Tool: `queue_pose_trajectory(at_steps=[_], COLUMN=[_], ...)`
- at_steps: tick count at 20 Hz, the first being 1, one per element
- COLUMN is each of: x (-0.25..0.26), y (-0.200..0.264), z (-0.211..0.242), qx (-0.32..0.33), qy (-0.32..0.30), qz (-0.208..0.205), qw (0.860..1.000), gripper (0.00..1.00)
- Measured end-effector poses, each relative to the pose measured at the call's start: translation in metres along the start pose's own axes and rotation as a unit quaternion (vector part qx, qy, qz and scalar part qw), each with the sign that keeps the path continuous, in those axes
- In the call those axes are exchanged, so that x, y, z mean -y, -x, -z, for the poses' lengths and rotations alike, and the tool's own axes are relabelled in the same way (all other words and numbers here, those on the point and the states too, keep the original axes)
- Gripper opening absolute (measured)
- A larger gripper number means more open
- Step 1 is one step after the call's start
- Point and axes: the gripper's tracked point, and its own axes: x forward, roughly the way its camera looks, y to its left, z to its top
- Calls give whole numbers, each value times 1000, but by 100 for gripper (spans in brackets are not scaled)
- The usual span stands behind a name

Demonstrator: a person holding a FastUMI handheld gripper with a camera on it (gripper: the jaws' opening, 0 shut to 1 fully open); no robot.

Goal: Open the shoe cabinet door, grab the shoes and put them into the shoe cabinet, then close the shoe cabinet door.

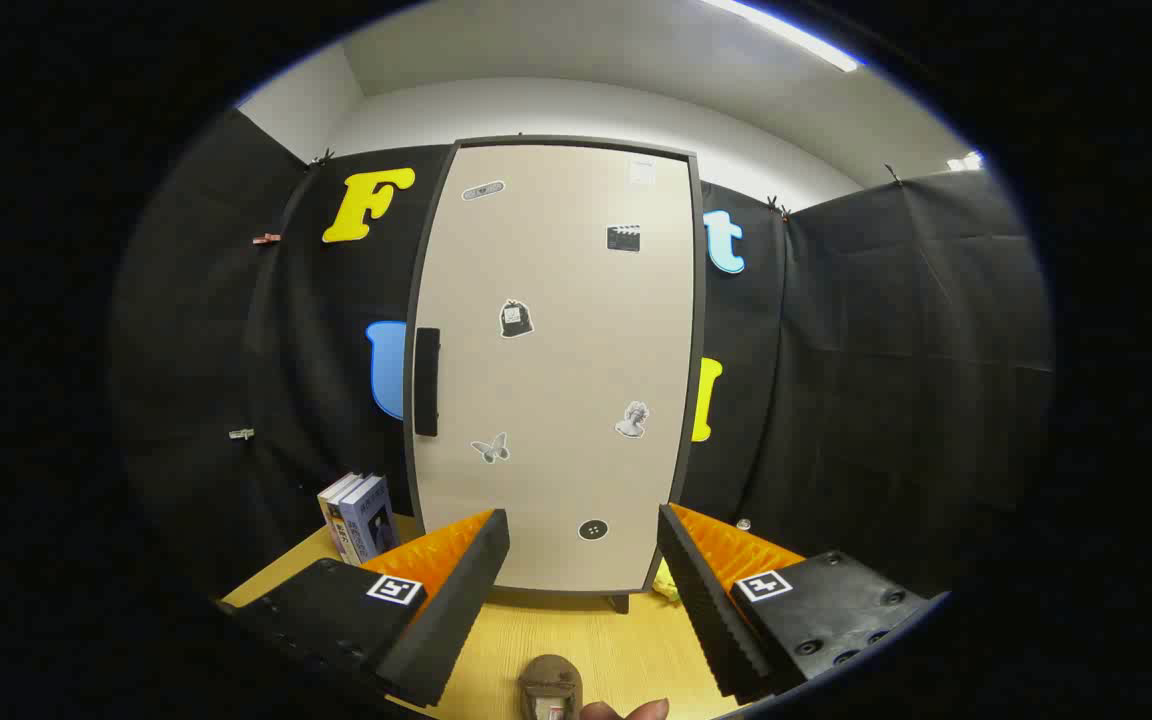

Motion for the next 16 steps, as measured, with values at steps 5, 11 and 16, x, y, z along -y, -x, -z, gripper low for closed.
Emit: queue_pose_trajectory(at_steps=[5, 11, 16], x=[-2, -5, -7], y=[1, 3, 6], z=[-1, 2, -1], qx=[0, 0, 1], qy=[1, 5, -2], qz=[1, 1, 1], qw=[1000, 1000, 1000], gripper=[97, 98, 98])
